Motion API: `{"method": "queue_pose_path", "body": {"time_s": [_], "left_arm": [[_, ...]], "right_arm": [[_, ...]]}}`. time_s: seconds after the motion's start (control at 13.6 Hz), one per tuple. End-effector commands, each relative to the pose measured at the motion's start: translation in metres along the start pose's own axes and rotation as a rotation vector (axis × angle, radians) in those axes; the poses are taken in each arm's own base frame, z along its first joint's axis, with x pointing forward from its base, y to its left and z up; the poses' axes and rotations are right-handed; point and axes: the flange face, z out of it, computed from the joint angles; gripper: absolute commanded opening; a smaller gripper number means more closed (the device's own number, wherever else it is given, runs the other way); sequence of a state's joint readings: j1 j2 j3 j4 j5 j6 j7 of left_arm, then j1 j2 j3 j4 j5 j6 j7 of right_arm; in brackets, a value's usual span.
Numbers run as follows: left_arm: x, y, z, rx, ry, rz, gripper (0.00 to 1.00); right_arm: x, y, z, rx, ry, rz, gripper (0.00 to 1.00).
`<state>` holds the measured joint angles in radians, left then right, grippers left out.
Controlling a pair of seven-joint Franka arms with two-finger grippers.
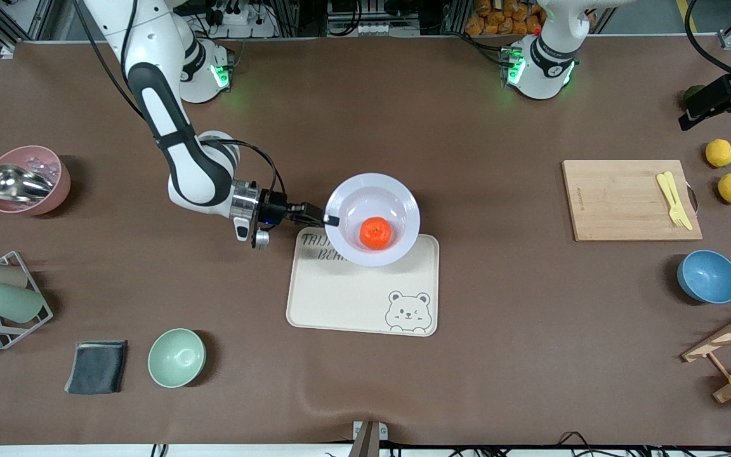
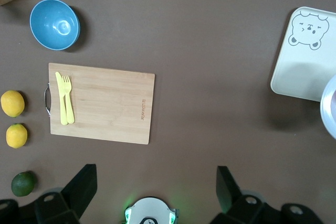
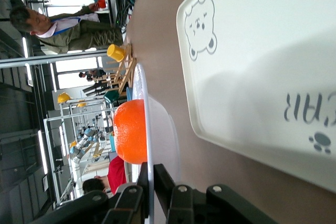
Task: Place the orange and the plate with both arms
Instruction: 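Slide the plate onto the bear placemat with the right gripper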
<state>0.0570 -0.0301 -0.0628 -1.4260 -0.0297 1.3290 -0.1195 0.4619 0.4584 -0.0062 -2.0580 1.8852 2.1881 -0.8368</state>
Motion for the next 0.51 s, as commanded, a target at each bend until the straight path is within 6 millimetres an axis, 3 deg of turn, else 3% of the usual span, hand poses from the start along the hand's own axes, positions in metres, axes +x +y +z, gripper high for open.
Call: {"method": "queue_pose_path", "body": {"time_s": [0.0, 0.15, 0.44], "left_arm": [[-0.002, -0.001, -0.001, -0.008, -0.001, 0.013, 1.00], [0.001, 0.000, 0.004, -0.006, -0.009, 0.015, 1.00], [0.002, 0.001, 0.006, -0.006, -0.015, 0.015, 1.00]], "right_arm": [[0.031, 0.006, 0.019, 0.014, 0.038, 0.019, 0.00], [0.054, 0.012, 0.019, 0.005, 0.077, 0.013, 0.00], [0.074, 0.009, 0.021, -0.062, 0.149, -0.005, 0.00]]}}
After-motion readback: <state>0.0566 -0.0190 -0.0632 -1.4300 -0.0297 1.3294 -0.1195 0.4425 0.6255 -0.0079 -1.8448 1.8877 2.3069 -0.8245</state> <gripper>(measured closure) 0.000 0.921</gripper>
